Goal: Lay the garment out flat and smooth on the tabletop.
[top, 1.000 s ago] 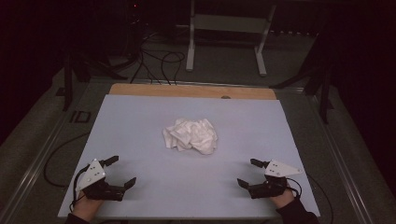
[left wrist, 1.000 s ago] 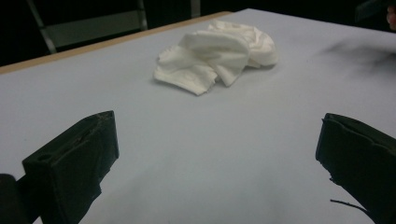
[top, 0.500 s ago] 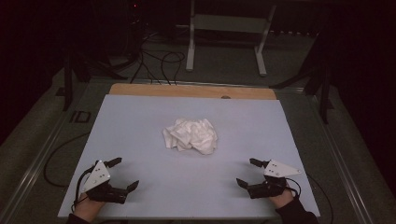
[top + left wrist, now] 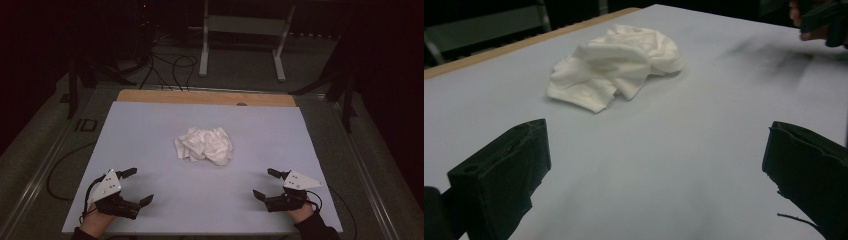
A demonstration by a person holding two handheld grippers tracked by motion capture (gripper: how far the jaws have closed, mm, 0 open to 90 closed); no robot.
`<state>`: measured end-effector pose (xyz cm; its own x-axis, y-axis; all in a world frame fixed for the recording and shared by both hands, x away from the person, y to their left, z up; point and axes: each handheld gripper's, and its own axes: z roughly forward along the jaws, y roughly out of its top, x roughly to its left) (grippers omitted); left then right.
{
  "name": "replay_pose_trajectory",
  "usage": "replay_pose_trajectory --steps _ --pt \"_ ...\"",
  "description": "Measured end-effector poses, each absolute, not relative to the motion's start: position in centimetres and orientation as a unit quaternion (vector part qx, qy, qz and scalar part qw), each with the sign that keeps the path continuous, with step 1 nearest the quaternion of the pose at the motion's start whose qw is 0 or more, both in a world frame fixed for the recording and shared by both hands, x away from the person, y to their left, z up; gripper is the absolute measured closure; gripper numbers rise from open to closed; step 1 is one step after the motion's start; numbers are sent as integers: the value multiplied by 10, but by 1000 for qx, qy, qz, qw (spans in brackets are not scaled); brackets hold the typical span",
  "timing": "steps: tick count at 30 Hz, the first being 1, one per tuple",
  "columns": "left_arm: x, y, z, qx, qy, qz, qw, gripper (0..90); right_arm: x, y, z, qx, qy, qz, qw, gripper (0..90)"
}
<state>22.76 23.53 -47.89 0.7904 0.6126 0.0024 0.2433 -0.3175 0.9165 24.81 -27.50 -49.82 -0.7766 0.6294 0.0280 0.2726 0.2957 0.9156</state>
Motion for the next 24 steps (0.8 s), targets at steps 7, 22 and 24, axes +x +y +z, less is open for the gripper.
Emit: replay_pose_trajectory --steps 7,22,24 --pt "232 235 -462 791 265 181 521 0 248 -275 -497 289 784 523 171 85" --pt "256 228 -414 795 251 172 525 0 248 -275 -496 291 781 525 170 85" --pt "260 226 -411 798 247 170 523 0 248 -275 -496 291 781 525 170 86"
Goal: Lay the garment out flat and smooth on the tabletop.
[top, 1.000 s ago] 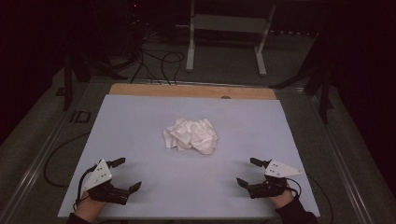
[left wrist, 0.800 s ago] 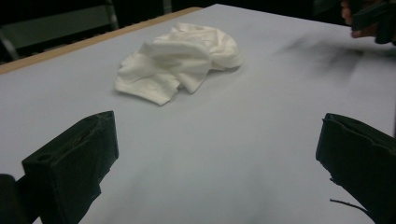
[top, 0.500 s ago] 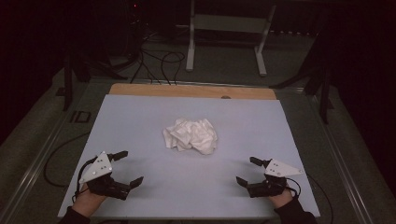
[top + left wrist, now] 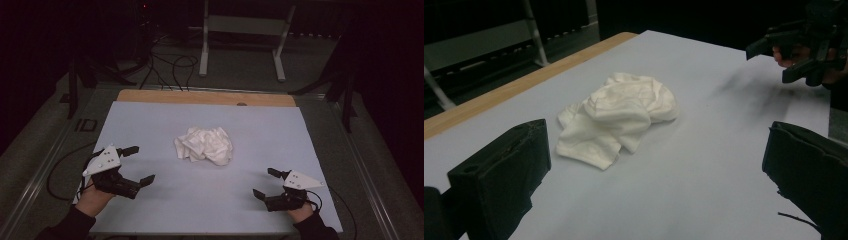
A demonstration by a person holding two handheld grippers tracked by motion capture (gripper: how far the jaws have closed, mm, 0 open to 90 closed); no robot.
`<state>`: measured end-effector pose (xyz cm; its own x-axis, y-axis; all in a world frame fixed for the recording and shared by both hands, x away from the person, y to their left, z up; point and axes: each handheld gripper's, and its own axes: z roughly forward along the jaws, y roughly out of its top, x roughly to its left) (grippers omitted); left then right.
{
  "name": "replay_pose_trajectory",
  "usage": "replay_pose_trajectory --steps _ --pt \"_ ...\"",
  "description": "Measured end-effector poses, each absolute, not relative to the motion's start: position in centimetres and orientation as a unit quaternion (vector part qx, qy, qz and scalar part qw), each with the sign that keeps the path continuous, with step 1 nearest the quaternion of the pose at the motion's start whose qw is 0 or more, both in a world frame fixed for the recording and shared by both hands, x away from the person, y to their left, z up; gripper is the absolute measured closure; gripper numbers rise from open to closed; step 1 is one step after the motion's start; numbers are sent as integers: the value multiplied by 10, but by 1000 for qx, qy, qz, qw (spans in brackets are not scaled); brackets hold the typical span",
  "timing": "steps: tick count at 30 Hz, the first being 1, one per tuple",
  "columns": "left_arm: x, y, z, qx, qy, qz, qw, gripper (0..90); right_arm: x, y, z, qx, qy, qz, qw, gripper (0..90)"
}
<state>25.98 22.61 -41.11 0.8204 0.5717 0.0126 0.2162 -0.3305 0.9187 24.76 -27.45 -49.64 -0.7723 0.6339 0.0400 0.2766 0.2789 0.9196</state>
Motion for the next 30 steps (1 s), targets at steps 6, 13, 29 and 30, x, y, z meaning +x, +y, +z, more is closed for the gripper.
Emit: replay_pose_trajectory --steps 6,13,29,30 --pt "275 218 -402 806 237 165 517 0 247 -274 -496 291 781 526 169 86" --pt "291 208 -394 821 238 155 496 0 248 -274 -496 291 781 527 168 86" --pt "340 169 -402 844 234 124 466 1 248 -274 -497 288 783 527 165 86" --pt "343 167 -402 844 235 123 467 2 249 -274 -497 290 782 527 163 86"
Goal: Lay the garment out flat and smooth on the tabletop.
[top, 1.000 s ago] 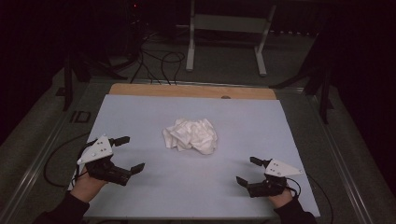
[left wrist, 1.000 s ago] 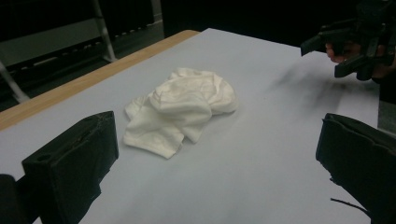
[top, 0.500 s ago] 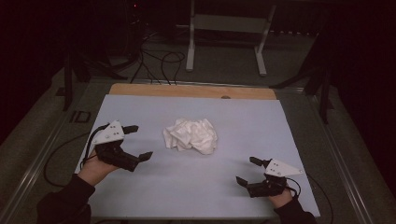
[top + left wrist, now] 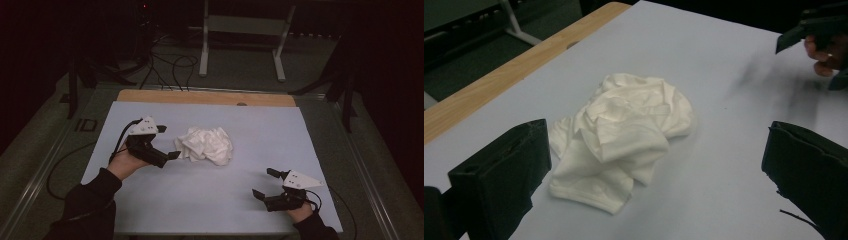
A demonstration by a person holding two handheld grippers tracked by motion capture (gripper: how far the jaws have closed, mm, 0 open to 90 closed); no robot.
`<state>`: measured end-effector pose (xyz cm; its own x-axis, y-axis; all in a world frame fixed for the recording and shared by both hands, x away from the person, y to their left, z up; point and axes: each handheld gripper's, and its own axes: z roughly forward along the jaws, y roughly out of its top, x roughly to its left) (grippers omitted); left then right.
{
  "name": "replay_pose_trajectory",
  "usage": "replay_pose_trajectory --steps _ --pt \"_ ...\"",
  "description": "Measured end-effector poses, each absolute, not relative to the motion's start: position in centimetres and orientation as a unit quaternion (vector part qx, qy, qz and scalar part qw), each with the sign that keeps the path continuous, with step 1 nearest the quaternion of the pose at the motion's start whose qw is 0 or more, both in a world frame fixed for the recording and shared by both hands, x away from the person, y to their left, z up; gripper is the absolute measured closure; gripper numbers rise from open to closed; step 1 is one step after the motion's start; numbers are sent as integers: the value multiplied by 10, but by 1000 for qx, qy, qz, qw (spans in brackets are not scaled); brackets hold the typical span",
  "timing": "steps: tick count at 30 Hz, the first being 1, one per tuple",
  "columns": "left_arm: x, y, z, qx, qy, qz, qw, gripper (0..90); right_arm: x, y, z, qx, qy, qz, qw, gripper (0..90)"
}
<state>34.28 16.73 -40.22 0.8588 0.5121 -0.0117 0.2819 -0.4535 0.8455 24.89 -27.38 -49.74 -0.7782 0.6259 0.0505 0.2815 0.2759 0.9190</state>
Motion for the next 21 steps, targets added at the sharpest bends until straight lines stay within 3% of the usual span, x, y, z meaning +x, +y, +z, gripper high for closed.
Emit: replay_pose_trajectory --steps 9,14,21 --pt "364 155 -399 846 233 124 463 10 256 -269 -493 300 773 538 151 89" --pt "375 146 -398 851 232 123 456 21 277 -251 -475 295 780 527 165 90" --pt "391 133 -399 854 231 125 449 34 313 -218 -458 281 790 524 150 89"
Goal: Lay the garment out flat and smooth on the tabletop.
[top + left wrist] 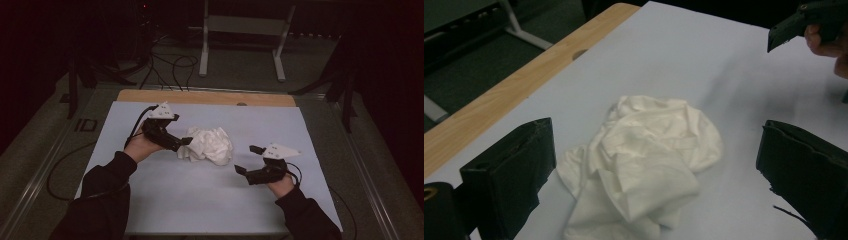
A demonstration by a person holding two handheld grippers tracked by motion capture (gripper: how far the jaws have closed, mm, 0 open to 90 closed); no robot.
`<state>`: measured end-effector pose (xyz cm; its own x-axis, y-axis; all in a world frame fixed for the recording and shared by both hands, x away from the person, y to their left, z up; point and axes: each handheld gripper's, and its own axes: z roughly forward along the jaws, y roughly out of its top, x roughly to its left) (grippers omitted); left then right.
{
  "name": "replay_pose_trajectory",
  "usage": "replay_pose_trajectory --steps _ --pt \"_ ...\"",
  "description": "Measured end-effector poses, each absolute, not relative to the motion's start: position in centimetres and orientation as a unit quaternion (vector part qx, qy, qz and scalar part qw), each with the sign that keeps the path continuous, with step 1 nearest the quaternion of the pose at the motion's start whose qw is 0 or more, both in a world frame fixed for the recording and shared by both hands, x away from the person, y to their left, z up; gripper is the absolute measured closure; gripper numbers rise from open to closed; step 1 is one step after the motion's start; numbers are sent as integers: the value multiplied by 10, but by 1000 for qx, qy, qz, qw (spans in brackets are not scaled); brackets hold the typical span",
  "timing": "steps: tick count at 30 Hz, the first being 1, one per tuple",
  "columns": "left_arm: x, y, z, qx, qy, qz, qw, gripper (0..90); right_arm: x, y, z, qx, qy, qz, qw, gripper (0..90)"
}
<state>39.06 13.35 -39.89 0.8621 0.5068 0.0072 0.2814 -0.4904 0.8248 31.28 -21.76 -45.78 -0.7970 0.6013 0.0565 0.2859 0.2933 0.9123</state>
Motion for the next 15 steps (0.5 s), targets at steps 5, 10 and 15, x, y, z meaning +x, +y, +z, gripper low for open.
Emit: replay_pose_trajectory --steps 5,10,15 --pt "402 125 -405 861 231 115 439 51 331 -187 -453 274 803 507 154 88" --pt "409 117 -417 864 236 109 431 71 344 -167 -459 283 811 492 141 89" --pt "412 106 -435 870 235 93 424 157 355 -154 -474 298 824 459 145 124"
